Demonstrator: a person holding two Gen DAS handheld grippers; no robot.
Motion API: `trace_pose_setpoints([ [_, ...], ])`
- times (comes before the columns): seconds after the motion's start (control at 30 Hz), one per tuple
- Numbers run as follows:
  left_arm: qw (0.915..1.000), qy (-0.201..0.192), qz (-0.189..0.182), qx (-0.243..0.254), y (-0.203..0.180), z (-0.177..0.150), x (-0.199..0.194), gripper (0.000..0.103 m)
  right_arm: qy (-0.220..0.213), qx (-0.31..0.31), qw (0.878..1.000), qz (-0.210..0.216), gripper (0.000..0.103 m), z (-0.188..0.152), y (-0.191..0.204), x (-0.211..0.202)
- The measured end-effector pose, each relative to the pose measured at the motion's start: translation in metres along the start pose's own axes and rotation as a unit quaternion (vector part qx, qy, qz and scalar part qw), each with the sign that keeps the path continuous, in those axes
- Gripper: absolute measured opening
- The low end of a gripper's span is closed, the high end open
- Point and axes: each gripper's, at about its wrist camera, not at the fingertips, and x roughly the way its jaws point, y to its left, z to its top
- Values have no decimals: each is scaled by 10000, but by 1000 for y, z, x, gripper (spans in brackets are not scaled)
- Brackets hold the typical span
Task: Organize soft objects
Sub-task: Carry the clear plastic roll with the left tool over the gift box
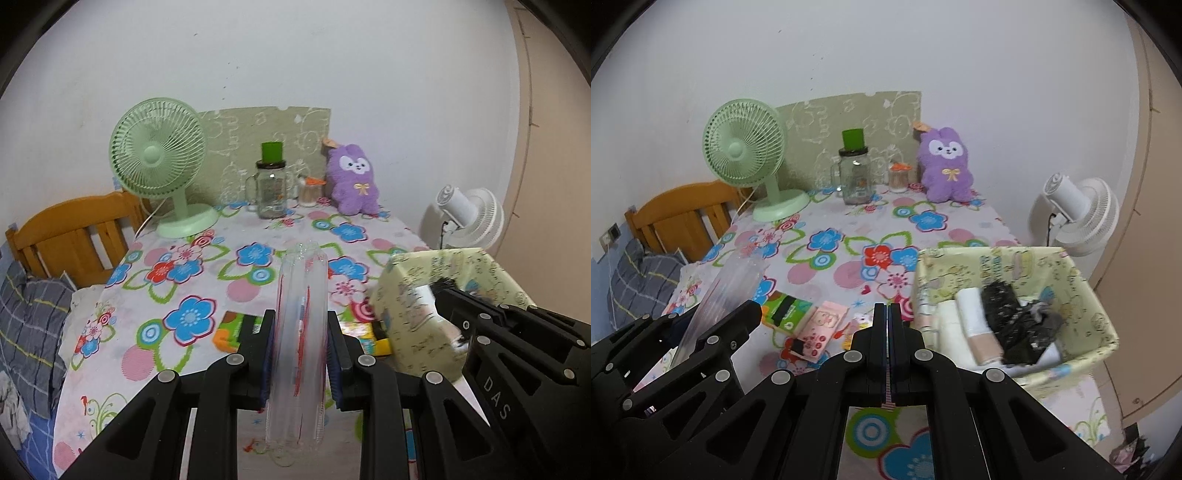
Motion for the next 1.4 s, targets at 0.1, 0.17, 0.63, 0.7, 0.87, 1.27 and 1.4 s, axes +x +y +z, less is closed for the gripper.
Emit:
trace_pose_setpoints([
  [0.1,10000,-65,-44,9,-10,4,-4,23,-48,2,10000,-36,4,3,-10,-7],
  [0.17,9999,-111,-82,33,-18,8,-6,23,-107,2,9999,-77,4,5,-18,-12],
  [0.63,9992,-112,-362,122,-71,19,17,23,-192,245,9988,-376,4,9,-79,-15],
  [0.7,9991,-73,-388,177,-78,19,24,23,-176,297,9987,-379,4,8,-87,-12],
  [0.87,9984,79,-481,273,-94,20,41,24,-168,404,9982,-417,4,7,-104,-5],
  [1.27,9950,378,-730,571,-134,18,73,24,-235,764,9963,-322,3,6,-139,8],
  [1.4,9934,463,-805,667,-146,17,81,24,-204,768,9963,-334,3,6,-144,14],
])
